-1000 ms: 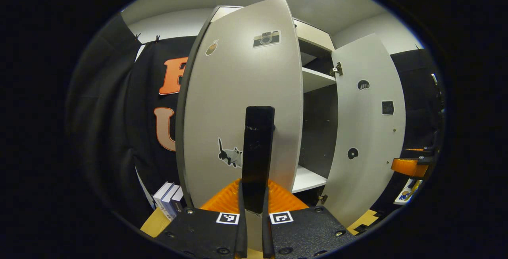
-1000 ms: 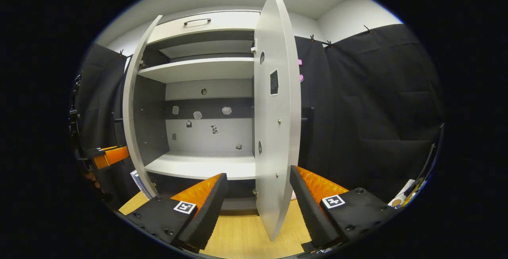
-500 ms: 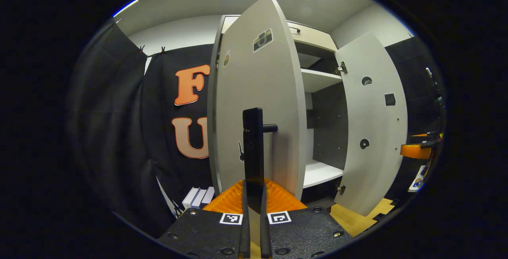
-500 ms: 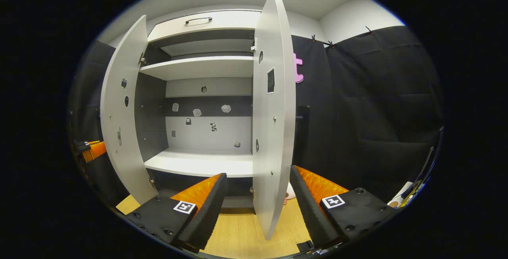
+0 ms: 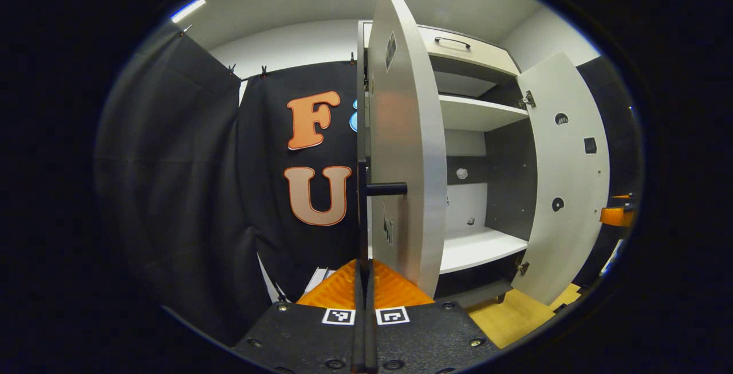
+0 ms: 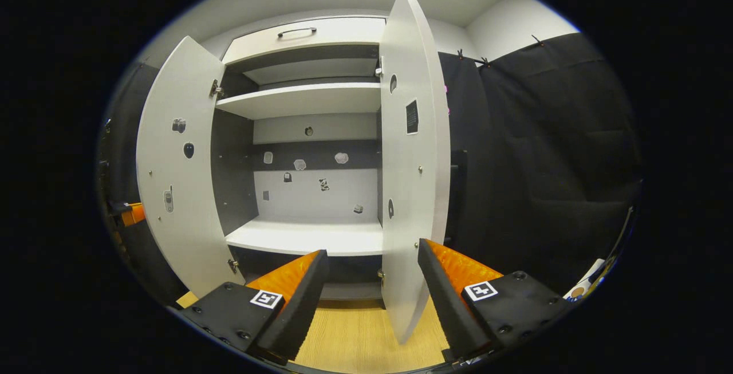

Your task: Open the right door of the double-door shoe cabinet with the right hand, and open the left door with the left hand.

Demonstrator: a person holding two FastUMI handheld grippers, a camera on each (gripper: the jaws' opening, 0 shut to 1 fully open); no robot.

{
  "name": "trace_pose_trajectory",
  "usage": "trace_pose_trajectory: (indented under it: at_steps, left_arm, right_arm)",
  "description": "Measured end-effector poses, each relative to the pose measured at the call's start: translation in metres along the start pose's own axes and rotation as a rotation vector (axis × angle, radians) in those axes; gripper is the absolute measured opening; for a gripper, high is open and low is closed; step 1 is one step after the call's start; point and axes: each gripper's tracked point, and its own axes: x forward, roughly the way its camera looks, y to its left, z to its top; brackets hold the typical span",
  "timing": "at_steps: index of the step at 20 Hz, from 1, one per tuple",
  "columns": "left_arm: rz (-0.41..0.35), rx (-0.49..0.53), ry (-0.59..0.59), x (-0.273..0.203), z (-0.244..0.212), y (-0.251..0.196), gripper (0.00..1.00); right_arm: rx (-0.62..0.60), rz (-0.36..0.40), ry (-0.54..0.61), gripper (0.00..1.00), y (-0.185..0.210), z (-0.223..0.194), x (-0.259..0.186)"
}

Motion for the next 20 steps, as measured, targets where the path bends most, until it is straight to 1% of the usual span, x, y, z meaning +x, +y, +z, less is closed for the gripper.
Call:
trace_pose_trajectory:
  at_steps: [3, 5, 6, 7, 9, 10, 11, 12, 13, 15, 17, 18, 20]
  left_arm:
    - [0.017, 0.006, 0.007, 0.001, -0.001, 0.010, 0.00]
    - [0.012, 0.005, 0.009, -0.001, -0.001, 0.014, 0.00]
    - [0.008, -0.006, 0.009, -0.005, 0.000, 0.014, 0.00]
    - [0.011, -0.012, 0.003, -0.010, 0.002, 0.016, 0.00]
    - [0.027, -0.012, -0.017, -0.023, 0.010, 0.017, 0.00]
    - [0.051, -0.007, -0.023, -0.032, 0.014, 0.019, 0.00]
    - [0.083, -0.010, -0.027, -0.040, 0.017, 0.022, 0.00]
    - [0.101, -0.024, -0.032, -0.047, 0.020, 0.020, 0.00]
    - [0.112, -0.038, -0.030, -0.053, 0.021, 0.013, 0.00]
    - [0.165, -0.070, -0.018, -0.066, 0.020, 0.007, 0.00]
    - [0.150, -0.104, -0.032, -0.076, 0.029, -0.016, 0.02]
    - [0.134, -0.112, -0.046, -0.078, 0.035, -0.027, 0.00]
    - [0.098, -0.118, -0.062, -0.076, 0.044, -0.047, 0.00]
  right_arm:
    - [0.005, -0.007, 0.001, 1.00, -0.005, 0.000, -0.003]
    - [0.010, -0.015, -0.001, 0.99, -0.007, 0.000, -0.002]
    - [0.011, -0.016, 0.001, 0.91, -0.008, -0.001, -0.001]
    - [0.012, -0.016, 0.004, 1.00, -0.009, -0.002, -0.002]
    - [0.010, -0.012, 0.012, 1.00, -0.009, -0.005, 0.000]
    - [0.007, -0.011, 0.016, 1.00, -0.009, -0.006, 0.002]
    - [0.006, -0.011, 0.016, 0.91, -0.008, -0.007, 0.002]
    - [0.007, -0.010, 0.014, 1.00, -0.007, -0.007, 0.005]
    - [0.007, -0.012, 0.015, 1.00, -0.006, -0.008, 0.006]
    - [0.004, -0.009, 0.021, 1.00, -0.003, -0.009, 0.009]
    - [-0.011, -0.005, 0.017, 1.00, -0.001, -0.007, 0.011]
    - [-0.022, -0.005, 0.014, 1.00, -0.001, -0.006, 0.012]
    - [-0.032, -0.002, 0.000, 1.00, 0.001, -0.002, 0.011]
